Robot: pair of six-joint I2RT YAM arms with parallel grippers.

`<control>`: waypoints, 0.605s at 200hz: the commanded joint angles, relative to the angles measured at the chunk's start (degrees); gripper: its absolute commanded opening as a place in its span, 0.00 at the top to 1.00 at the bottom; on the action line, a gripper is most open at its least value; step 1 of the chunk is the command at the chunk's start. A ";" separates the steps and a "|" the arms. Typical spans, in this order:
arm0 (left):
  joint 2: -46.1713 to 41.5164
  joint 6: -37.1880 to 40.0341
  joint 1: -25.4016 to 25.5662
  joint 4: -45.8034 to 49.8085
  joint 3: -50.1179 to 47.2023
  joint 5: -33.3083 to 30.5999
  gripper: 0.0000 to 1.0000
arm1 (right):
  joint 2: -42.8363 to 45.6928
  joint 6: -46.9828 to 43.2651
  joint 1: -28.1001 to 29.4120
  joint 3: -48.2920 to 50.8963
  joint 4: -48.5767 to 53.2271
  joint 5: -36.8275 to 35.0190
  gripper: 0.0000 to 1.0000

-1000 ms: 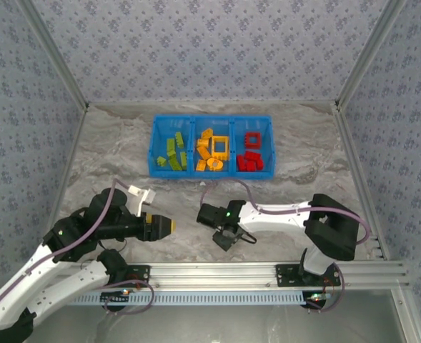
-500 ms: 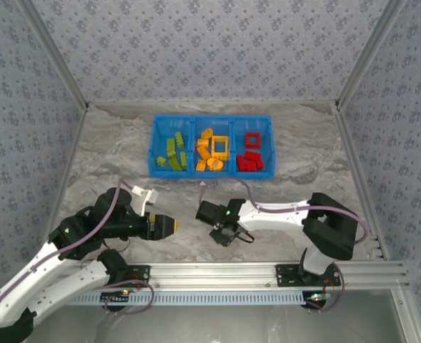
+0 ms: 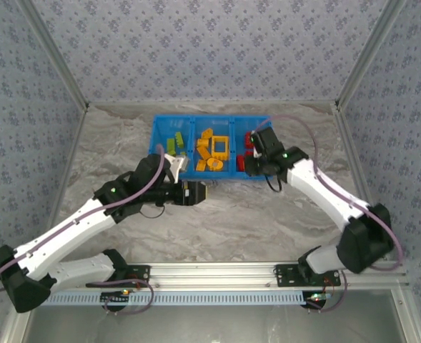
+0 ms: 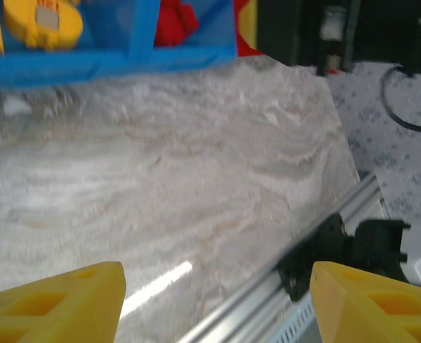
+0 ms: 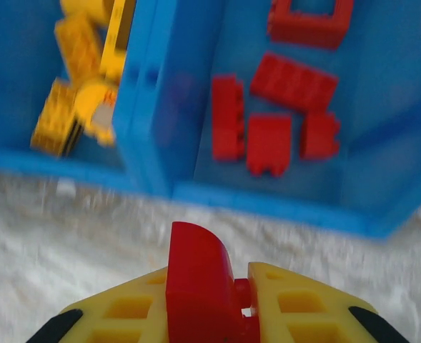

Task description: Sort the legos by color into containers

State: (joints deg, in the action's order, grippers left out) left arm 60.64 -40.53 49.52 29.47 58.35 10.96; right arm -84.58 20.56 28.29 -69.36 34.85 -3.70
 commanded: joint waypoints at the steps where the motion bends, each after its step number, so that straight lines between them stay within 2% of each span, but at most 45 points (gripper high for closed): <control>1: 3.62 2.88 2.41 -7.38 5.03 -8.91 0.31 | -8.83 -0.87 -3.62 -7.71 -4.55 3.94 0.80; 35: 14.53 4.81 6.73 -7.39 13.58 -15.42 0.32 | -22.17 -2.80 -7.11 -18.36 -6.37 6.50 0.80; 60: 21.40 5.43 9.98 -6.19 18.70 -19.79 0.34 | -29.08 -4.27 -8.84 -22.11 -8.44 10.47 0.80; 106: 27.53 6.71 14.28 -4.25 24.06 -25.32 0.34 | -36.27 -4.01 -10.47 -24.22 -11.30 12.78 0.79; 121: 27.93 7.18 15.20 -3.84 24.51 -26.38 0.34 | -37.19 -3.62 -10.63 -24.26 -11.73 13.02 0.75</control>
State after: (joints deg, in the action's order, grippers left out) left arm 88.42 -35.31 63.16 24.51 79.77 -10.98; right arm -120.18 17.26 18.26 -91.48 24.60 7.09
